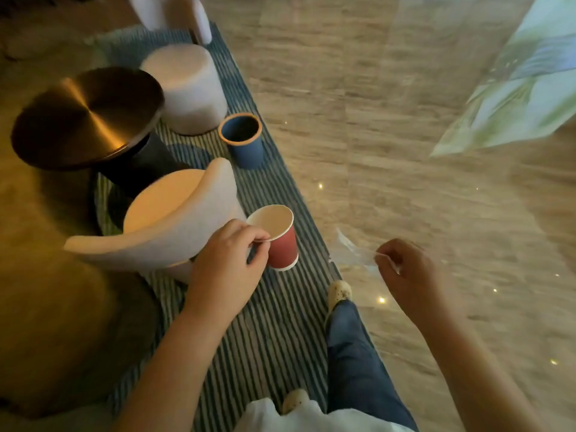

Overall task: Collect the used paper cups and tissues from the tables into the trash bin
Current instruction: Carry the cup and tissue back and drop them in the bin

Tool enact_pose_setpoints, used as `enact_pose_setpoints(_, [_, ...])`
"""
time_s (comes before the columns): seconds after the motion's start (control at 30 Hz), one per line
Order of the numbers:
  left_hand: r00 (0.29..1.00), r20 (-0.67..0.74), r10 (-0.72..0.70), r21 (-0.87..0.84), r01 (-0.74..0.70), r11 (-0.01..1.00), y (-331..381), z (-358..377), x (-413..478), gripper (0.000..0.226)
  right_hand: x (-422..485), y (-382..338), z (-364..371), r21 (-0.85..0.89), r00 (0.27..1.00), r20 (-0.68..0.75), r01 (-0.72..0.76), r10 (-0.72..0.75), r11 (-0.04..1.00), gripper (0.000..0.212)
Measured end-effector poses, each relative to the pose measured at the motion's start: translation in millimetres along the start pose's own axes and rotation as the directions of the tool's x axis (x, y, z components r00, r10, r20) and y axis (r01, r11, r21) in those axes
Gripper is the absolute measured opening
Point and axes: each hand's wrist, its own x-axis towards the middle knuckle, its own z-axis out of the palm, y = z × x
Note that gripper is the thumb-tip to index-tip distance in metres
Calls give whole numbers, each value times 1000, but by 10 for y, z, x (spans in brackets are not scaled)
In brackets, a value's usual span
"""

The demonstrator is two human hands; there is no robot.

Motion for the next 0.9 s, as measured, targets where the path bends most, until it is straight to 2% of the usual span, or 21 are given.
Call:
enact_pose_setpoints(0.2, [997,-20,-68,28,68,997,86,219,1387,11,1701,-43,-181,9,994,4,112,-112,994,5])
enact_pose_setpoints(0.3, [995,-49,-86,52,88,995,119,234,2057,9,2483,-112,-278,63,994,4,105,-105,992,4])
enact_pose_setpoints(0.47, [973,-60,-222,37,224,974,-52,300,2758,10,3540,-347,-210,78,979,102,167,-174,983,3])
enact_pose_setpoints(0.57, [944,-58,-324,22,326,945,-271,295,2993,10,3998,-550,-49,95,958,190,199,-214,975,2])
enact_pose_setpoints(0.7, [904,-94,-417,-6,419,908,-700,313,3469,9,4654,-865,262,23,913,317,262,-255,965,5])
enact_pose_setpoints(0.9, [900,-107,-424,-83,417,905,-1396,320,4649,11,5875,-1415,513,26,928,276,255,-252,967,4])
